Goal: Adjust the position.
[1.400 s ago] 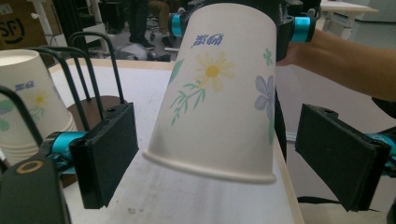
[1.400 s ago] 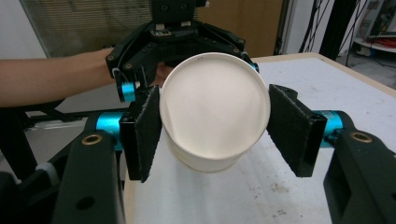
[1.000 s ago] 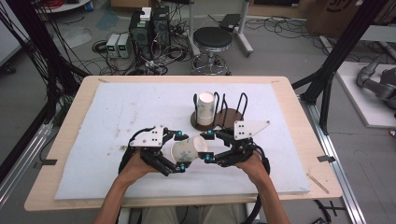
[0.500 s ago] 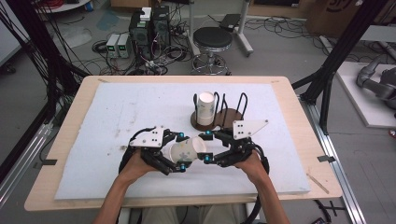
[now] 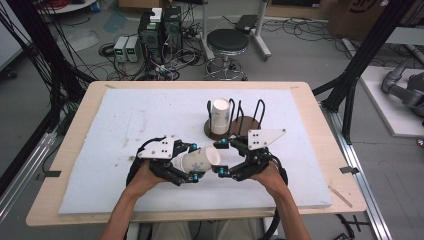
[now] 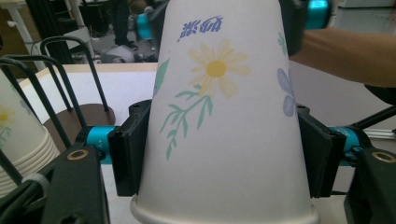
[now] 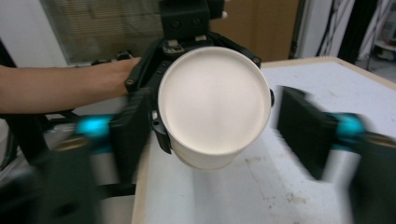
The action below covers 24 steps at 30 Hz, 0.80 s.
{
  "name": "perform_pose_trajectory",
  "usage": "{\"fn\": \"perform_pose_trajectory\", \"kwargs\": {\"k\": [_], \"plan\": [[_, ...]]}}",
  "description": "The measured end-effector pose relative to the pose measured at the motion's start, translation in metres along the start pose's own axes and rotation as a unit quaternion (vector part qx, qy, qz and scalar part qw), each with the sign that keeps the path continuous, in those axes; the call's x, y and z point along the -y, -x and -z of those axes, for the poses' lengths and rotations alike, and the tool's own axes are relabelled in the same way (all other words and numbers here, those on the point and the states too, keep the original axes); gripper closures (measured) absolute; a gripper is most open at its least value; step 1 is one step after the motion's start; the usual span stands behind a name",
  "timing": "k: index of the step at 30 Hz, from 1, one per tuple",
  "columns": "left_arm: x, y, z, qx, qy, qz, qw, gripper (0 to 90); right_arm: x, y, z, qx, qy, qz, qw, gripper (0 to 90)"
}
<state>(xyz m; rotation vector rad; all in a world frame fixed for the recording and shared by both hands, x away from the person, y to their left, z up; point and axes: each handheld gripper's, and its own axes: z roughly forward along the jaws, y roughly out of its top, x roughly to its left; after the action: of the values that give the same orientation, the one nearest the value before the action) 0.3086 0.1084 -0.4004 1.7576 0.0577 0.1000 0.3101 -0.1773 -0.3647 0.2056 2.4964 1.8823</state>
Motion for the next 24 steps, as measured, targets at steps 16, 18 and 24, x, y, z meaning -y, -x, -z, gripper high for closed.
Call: {"fn": "perform_pose_trajectory", "kwargs": {"k": [16, 18, 24], "plan": [[-0.017, 0.002, 0.016, -0.01, -0.118, -0.012, 0.9929, 30.3, -0.008, -0.009, -0.005, 0.032, -0.131, 0.029, 0.9904, 16.2], [-0.02, 0.002, 0.016, -0.008, -0.14, -0.012, 0.99, 30.3, -0.009, -0.01, -0.006, 0.035, -0.148, 0.032, 0.9878, 16.2], [-0.03, -0.001, 0.01, -0.003, -0.227, -0.022, 0.9737, 30.3, -0.021, -0.009, -0.012, 0.033, -0.264, 0.054, 0.9626, 16.3]]}}
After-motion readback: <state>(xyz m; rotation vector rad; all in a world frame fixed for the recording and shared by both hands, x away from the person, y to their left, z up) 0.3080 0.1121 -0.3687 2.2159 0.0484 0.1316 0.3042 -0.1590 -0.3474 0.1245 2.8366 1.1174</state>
